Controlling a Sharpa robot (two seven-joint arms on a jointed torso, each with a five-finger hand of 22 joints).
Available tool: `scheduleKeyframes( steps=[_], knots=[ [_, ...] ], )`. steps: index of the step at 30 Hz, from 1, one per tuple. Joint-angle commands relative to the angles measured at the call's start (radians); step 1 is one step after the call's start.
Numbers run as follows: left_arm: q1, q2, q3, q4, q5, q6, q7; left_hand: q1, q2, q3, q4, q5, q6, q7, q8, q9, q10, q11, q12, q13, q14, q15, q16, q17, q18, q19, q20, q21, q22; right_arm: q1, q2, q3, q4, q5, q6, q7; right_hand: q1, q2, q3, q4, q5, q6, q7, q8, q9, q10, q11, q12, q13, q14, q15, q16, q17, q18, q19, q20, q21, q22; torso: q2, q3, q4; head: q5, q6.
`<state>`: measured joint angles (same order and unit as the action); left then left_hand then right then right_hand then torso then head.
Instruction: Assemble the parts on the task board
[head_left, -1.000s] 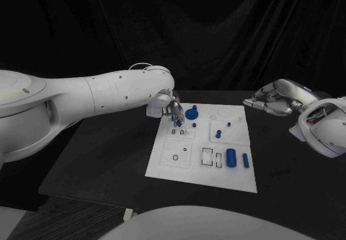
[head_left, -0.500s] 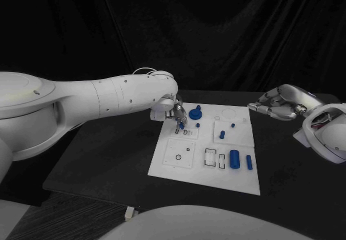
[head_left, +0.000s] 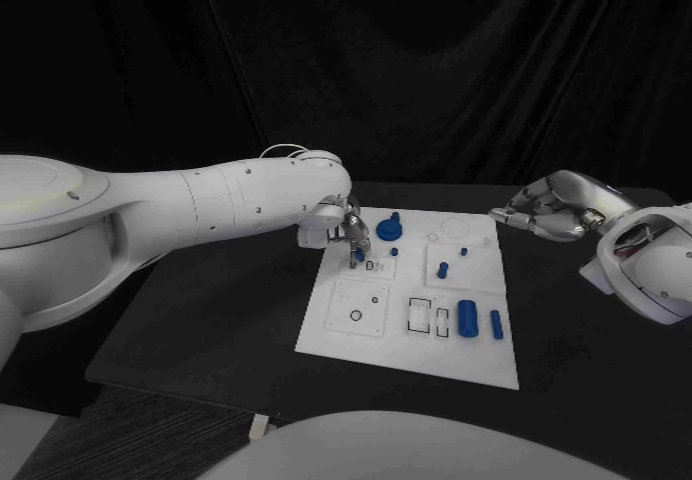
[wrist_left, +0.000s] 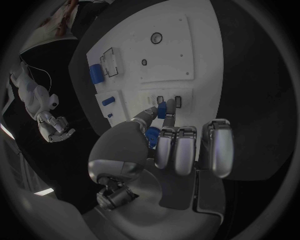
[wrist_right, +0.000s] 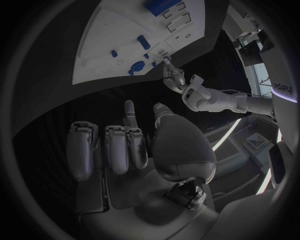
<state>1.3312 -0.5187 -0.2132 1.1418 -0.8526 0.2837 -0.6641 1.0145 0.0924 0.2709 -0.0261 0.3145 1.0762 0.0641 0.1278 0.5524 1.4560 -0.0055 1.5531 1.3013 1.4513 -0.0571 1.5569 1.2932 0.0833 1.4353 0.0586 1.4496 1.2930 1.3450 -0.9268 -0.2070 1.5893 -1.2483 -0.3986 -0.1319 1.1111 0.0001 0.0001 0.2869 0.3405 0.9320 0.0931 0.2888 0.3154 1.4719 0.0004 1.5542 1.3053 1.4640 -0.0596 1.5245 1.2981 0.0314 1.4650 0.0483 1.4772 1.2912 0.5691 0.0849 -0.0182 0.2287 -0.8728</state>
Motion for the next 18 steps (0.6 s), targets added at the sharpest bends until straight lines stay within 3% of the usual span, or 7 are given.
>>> scheduleKeyframes(
  steps=[1, 7, 18],
  knots=[
    [-0.002, 0.003, 0.001, 0.001, 0.0, -0.02, 0.016, -0.024, 0.004, 0.056, 0.014, 0.003, 0.031, -0.01, 0.02, 0.025, 0.115, -0.012, 0.018, 0.27, 0.12, -0.009, 0.014, 0.278, -0.033, -0.003, -0.011, -0.014, 0.115, -0.003, 0.001, 0.001, -0.002, 0.002, 0.008, -0.019, 0.027, 0.006, 0.018, 0.0, 0.01, -0.013, -0.006, 0.014, 0.015, 0.099, 0.009, 0.017, 0.265, 0.083, 0.002, -0.021, 0.152, 0.001, 0.048, 0.004, -0.021, 0.236, 0.002, -0.0019, 0.0011, 0.003, 0.0],
    [-0.006, 0.006, 0.001, 0.0, 0.0, -0.023, 0.021, -0.025, 0.003, 0.059, 0.016, 0.003, 0.028, -0.01, 0.018, 0.024, 0.115, -0.012, 0.018, 0.27, 0.12, -0.009, 0.014, 0.278, -0.032, -0.006, -0.011, -0.018, 0.11, -0.004, 0.002, 0.001, -0.002, 0.002, 0.009, -0.019, 0.028, 0.006, 0.018, 0.0, 0.011, -0.014, -0.006, 0.014, 0.015, 0.099, 0.009, 0.017, 0.265, 0.082, 0.002, -0.021, 0.151, 0.001, 0.048, 0.004, -0.022, 0.236, 0.002, 0.0001, 0.0002, 0.003, 0.0],
    [-0.023, 0.02, 0.001, -0.012, 0.0, -0.027, 0.03, -0.03, 0.001, 0.062, 0.021, -0.002, 0.026, -0.009, 0.015, 0.024, 0.115, -0.011, 0.018, 0.27, 0.12, -0.009, 0.014, 0.278, -0.03, -0.012, -0.011, -0.024, 0.104, -0.005, -0.002, 0.001, -0.001, 0.002, 0.007, -0.019, 0.033, 0.006, 0.019, -0.001, 0.013, -0.015, -0.006, 0.014, 0.015, 0.099, 0.009, 0.017, 0.265, 0.082, 0.002, -0.022, 0.149, 0.002, 0.047, 0.004, -0.024, 0.235, 0.001, 0.0001, -0.0003, 0.0, 0.0]
  ],
)
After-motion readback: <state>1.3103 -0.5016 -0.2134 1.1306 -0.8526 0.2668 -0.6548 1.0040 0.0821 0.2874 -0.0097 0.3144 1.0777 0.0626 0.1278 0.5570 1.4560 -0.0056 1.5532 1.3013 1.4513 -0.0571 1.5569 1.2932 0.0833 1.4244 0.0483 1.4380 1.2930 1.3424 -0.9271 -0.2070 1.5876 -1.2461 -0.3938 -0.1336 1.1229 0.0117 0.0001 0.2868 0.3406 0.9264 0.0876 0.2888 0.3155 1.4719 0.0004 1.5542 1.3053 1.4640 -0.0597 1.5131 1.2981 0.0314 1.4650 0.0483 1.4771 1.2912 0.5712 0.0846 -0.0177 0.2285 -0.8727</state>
